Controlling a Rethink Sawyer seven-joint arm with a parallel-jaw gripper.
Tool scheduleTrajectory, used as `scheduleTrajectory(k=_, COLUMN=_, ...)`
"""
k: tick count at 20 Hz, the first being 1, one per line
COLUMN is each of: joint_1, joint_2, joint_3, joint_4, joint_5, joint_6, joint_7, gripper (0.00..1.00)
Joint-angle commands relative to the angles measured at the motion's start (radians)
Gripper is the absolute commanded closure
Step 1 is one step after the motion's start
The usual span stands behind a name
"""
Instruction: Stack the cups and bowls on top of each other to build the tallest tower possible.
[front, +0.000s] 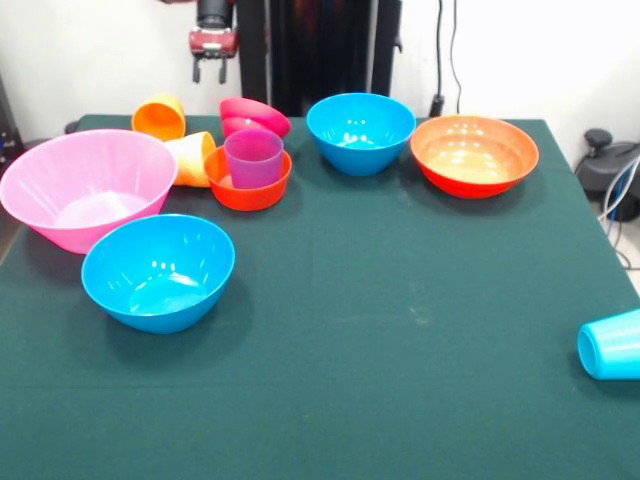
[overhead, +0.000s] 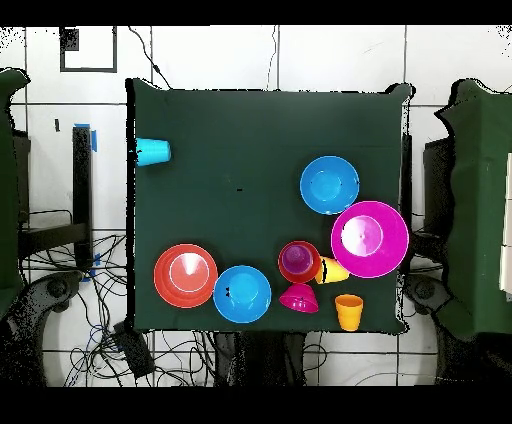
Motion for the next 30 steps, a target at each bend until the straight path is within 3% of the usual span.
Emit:
scheduleTrajectory(k=1, joint_1=-0.136, joint_2=0.256, joint_3=-0.028, joint_4=-0.351, joint_5=-0.116, joint_6=0.572, joint_7=-0.300, gripper=0.00)
scheduleTrajectory(k=9, joint_1=-0.243, joint_2=0.317, joint_3=-0.039, joint_4=-0.502, joint_5=-0.189, joint_6=0.592, joint_7=-0.213, gripper=0.00)
scheduleTrajectory(k=12, joint_1=-0.305, joint_2=0.320, joint_3=-0.021, joint_4=-0.542, joint_5=-0.209, joint_6=0.614, joint_7=-0.127, gripper=0.00)
scheduleTrajectory(k=16, joint_1=-0.415, joint_2=0.313, joint_3=0.002, joint_4=-0.594, joint_5=-0.210, joint_6=0.622, joint_7=0.013, gripper=0.00)
scheduleTrajectory(k=19, joint_1=-0.457, joint_2=0.292, joint_3=0.023, joint_4=-0.592, joint_5=-0.188, joint_6=0.616, joint_7=0.029, gripper=0.00)
scheduleTrajectory(k=25, joint_1=-0.451, joint_2=0.301, joint_3=0.016, joint_4=-0.597, joint_5=-0.190, joint_6=0.613, joint_7=0.040, gripper=0.00)
scheduleTrajectory(k=30, joint_1=-0.376, joint_2=0.305, joint_3=0.022, joint_4=-0.555, joint_5=-0.185, joint_6=0.538, joint_7=0.076, gripper=0.00)
